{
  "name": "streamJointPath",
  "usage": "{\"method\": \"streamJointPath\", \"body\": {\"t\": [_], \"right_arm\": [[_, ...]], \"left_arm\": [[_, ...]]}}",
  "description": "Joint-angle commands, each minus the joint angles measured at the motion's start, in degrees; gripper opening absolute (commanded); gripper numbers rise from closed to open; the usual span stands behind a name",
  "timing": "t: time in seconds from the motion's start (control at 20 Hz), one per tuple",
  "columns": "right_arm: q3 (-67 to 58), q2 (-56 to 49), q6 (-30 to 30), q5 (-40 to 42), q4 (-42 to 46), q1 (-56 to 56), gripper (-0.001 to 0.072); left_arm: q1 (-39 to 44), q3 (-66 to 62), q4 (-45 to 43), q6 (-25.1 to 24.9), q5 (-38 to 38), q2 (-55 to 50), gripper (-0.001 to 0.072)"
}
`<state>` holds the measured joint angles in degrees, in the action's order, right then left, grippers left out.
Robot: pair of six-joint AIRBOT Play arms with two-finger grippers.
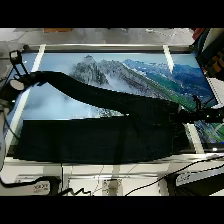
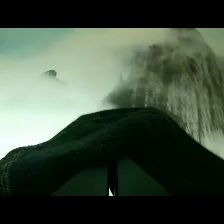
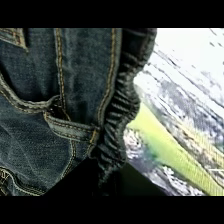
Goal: Fold the clothes and pants, and hang the long-sleeved shirts on hangers.
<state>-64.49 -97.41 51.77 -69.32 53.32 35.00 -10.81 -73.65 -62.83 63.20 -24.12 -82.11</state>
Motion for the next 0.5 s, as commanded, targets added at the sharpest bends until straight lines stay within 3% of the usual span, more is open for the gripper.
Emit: {"method": "streamJointPath", "body": {"t": [0.0,0.1,0.2,0.35,0.45], "right_arm": [[0.0,0.0,0.0,-0.1,0.0,0.0,0.0041],[0.0,0.0,0.0,0.0,0.0,0.0,0.0042],[0.0,0.0,0.0,0.2,0.1,0.0,0.0042],[0.0,0.0,0.0,0.7,0.1,0.0,0.0042],[0.0,0.0,0.0,1.5,0.0,0.0,0.0042]], "left_arm": [[0.0,-0.1,-14.7,8.1,-21.0,7.0,0.0023],[0.0,-0.1,-21.2,10.5,-35.1,5.8,0.0023],[0.0,-0.1,-24.2,9.9,-42.7,2.1,0.0023],[0.0,-0.1,-24.2,9.7,-38.1,-5.3,0.0027],[0.0,-0.1,-24.2,9.7,-29.8,-9.8,0.0088]]}}
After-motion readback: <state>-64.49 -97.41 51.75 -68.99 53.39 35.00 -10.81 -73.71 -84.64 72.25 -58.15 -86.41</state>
